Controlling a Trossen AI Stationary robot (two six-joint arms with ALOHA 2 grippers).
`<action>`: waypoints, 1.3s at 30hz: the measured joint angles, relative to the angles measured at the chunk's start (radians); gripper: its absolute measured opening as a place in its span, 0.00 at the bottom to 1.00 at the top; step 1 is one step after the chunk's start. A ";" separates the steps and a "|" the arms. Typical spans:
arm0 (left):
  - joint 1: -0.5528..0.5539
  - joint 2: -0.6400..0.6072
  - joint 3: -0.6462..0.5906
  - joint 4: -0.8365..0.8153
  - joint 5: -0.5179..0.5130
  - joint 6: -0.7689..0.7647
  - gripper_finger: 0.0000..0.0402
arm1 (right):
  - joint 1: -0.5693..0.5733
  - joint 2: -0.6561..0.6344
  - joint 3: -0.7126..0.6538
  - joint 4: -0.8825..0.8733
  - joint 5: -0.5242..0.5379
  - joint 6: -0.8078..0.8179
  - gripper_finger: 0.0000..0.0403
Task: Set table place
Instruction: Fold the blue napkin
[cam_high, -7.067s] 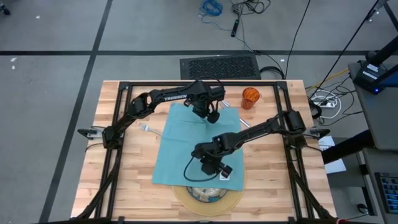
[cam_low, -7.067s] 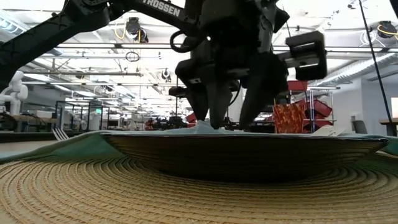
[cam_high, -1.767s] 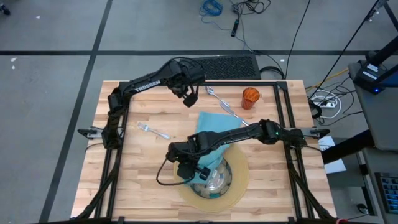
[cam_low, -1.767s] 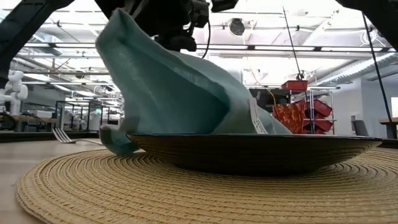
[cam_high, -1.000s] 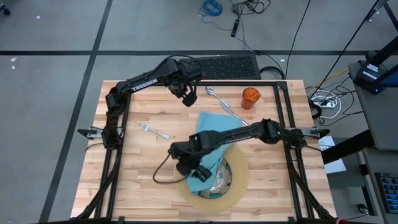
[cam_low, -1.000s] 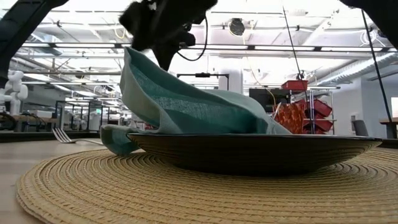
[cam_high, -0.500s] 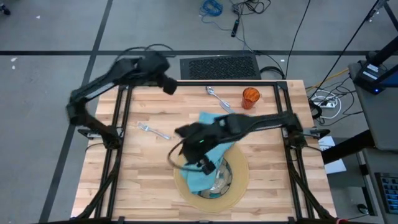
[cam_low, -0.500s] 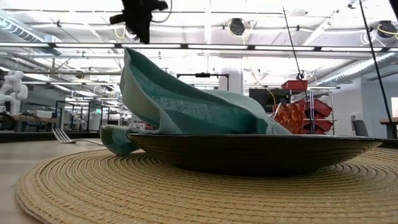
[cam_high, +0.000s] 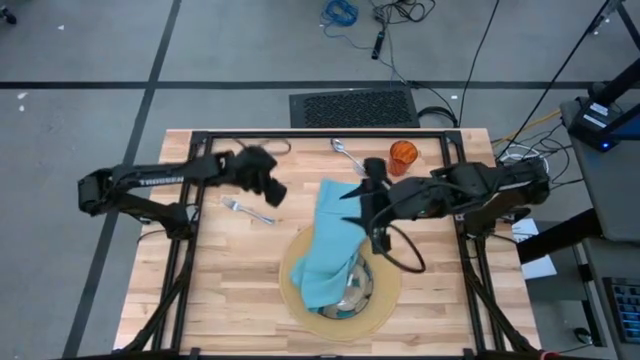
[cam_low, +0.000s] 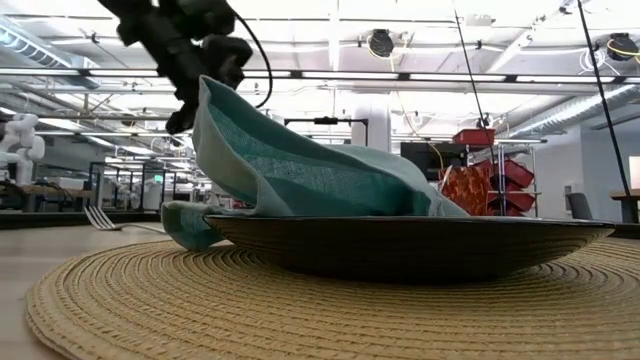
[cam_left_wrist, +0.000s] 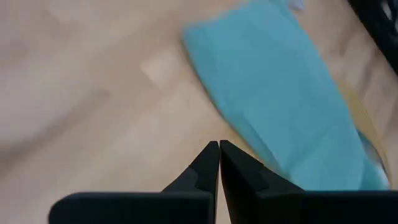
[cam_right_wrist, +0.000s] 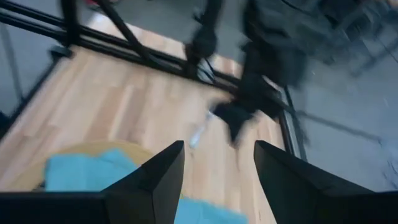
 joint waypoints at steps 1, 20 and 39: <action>-0.024 -0.005 -0.023 0.013 0.001 -0.016 0.00 | -0.003 -0.030 -0.044 0.010 0.019 0.019 0.46; -0.338 0.071 -0.166 0.424 -0.198 -0.189 0.00 | -0.582 -0.207 -0.945 0.813 -0.438 0.124 0.46; -0.500 0.154 -0.166 0.430 -0.400 -0.211 0.00 | -0.920 0.202 -0.953 1.084 -0.930 0.150 0.46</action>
